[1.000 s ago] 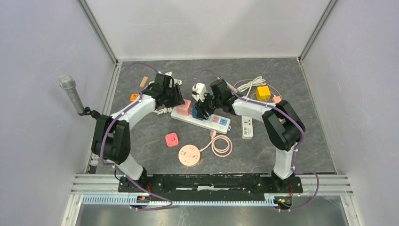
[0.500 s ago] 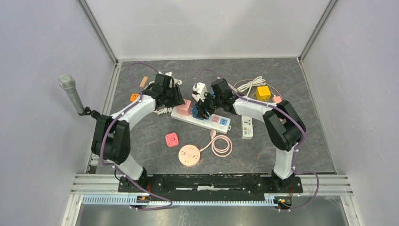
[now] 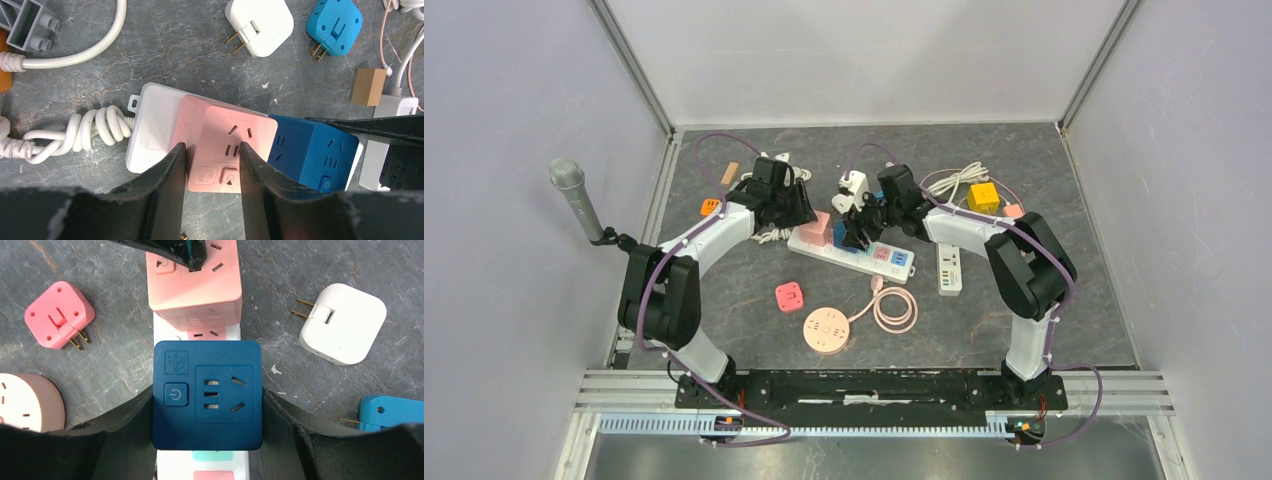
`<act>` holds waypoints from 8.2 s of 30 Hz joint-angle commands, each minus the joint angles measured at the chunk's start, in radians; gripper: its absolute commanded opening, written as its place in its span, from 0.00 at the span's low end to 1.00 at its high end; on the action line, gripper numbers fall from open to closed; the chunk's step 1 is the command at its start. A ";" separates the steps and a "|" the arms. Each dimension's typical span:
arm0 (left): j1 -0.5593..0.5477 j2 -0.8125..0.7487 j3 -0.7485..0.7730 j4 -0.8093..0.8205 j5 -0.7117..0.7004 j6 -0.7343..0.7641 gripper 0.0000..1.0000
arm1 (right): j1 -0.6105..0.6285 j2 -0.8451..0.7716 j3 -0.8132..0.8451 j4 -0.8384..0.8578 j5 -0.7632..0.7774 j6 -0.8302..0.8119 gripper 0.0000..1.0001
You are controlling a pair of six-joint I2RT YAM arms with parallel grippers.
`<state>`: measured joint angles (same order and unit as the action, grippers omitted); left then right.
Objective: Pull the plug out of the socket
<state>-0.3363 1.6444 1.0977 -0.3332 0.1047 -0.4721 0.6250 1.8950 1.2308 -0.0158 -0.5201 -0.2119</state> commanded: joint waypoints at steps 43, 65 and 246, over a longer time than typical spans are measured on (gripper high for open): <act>-0.028 -0.031 0.284 -0.258 -0.069 -0.021 0.86 | -0.207 -0.629 -0.338 -0.443 1.058 0.547 0.00; -0.025 -0.139 0.226 -0.226 -0.148 -0.013 0.95 | -0.216 -0.635 -0.521 -0.564 1.078 0.645 0.72; -0.218 0.264 0.516 -0.612 -0.280 0.029 0.36 | 0.071 -0.116 -0.363 -0.185 0.657 0.318 0.44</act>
<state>-0.5316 1.9522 1.5150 -0.9173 -0.1234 -0.4084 0.6823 1.7004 0.9279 -0.0025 0.1226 0.1326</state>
